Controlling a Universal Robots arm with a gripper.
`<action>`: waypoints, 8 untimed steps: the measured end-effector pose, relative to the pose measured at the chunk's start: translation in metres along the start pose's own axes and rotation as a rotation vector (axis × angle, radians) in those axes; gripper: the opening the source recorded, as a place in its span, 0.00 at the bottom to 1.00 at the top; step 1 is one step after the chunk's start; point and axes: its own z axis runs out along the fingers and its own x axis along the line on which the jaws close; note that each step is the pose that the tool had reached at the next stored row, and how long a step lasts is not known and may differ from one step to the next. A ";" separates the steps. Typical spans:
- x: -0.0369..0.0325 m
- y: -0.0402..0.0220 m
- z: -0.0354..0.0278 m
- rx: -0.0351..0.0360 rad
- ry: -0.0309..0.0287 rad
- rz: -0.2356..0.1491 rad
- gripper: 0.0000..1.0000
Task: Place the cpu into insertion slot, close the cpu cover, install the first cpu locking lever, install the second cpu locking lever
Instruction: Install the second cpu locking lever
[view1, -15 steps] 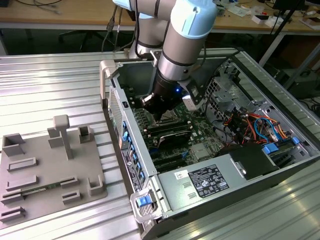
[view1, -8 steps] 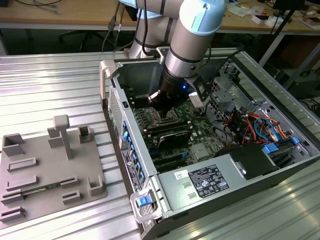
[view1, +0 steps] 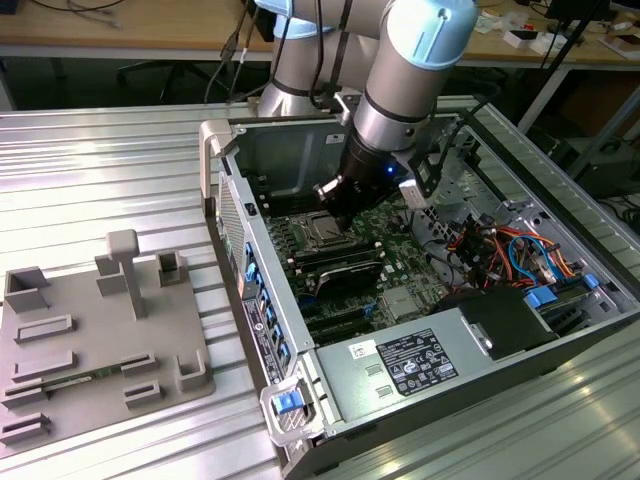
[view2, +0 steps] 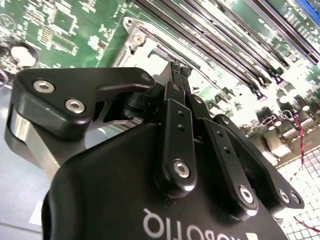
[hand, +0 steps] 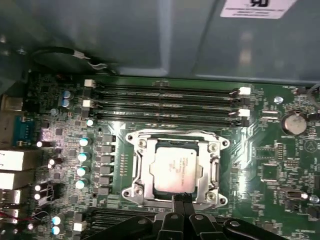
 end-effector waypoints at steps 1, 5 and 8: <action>-0.0021 -0.0001 -0.0003 0.0000 0.0000 0.000 0.11; -0.0111 -0.0004 -0.0022 -0.0004 -0.0002 0.000 0.11; -0.0114 -0.0019 -0.0031 -0.0067 -0.0005 0.000 0.11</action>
